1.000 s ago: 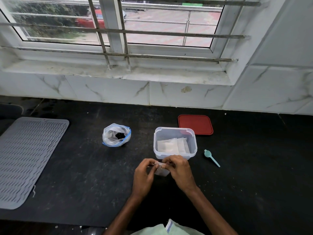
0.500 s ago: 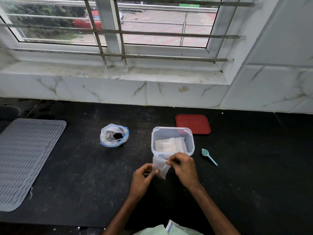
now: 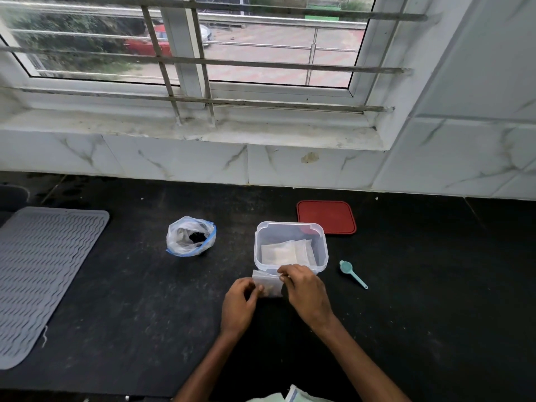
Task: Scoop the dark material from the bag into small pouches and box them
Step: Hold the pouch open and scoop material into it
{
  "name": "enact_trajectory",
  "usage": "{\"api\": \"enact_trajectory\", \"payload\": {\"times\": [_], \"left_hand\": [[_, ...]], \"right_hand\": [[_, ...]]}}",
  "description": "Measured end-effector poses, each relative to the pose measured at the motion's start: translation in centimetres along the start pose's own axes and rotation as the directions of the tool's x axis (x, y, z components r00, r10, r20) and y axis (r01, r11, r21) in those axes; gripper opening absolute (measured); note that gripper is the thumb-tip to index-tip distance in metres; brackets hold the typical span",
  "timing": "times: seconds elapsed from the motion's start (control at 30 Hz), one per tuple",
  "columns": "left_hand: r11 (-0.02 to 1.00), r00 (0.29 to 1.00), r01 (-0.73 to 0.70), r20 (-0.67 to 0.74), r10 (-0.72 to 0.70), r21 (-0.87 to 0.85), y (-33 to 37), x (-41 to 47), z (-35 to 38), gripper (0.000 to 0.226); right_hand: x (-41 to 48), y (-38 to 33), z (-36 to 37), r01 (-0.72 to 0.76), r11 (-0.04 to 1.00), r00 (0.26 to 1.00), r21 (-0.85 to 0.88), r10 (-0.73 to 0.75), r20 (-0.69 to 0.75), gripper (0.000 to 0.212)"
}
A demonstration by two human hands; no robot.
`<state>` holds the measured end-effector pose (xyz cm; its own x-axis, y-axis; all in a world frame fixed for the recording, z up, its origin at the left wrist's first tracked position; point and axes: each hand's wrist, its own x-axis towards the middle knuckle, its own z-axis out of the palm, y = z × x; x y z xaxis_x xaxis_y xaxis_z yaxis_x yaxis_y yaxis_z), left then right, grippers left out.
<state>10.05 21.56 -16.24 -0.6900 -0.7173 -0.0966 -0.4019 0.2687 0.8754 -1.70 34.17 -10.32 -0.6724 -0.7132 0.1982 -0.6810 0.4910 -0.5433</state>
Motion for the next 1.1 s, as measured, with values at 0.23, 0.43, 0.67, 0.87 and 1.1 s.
{"api": "enact_trajectory", "payload": {"times": [0.23, 0.43, 0.67, 0.87, 1.1], "left_hand": [[0.989, 0.993, 0.113, -0.051, -0.109, 0.097, 1.1, 1.5, 0.4, 0.012], [0.979, 0.981, 0.181, -0.082, -0.174, 0.091, 2.1, 1.8, 1.3, 0.013], [0.952, 0.961, 0.276, -0.027, -0.275, 0.129, 3.5, 2.3, 1.3, 0.021], [0.959, 0.965, 0.263, -0.033, -0.261, 0.103, 3.3, 2.2, -0.4, 0.049], [0.99, 0.935, 0.131, -0.327, -0.137, -0.041, 6.3, 1.6, -3.9, 0.025]], "right_hand": [[3.8, 1.6, -2.0, -0.02, 0.995, 0.994, -0.1, 0.01, -0.106, 0.007], [8.8, 5.6, -1.2, -0.122, 0.981, 0.985, -0.153, 0.139, 0.106, 0.01], [12.2, 5.2, -0.1, -0.187, 0.928, 0.898, -0.321, 0.294, 0.327, 0.035], [12.4, 4.2, 1.3, -0.315, 0.903, 0.89, -0.291, 0.388, 0.241, 0.025], [11.7, 1.3, -3.9, -0.343, 0.916, 0.939, 0.21, 0.341, 0.043, 0.038]]}}
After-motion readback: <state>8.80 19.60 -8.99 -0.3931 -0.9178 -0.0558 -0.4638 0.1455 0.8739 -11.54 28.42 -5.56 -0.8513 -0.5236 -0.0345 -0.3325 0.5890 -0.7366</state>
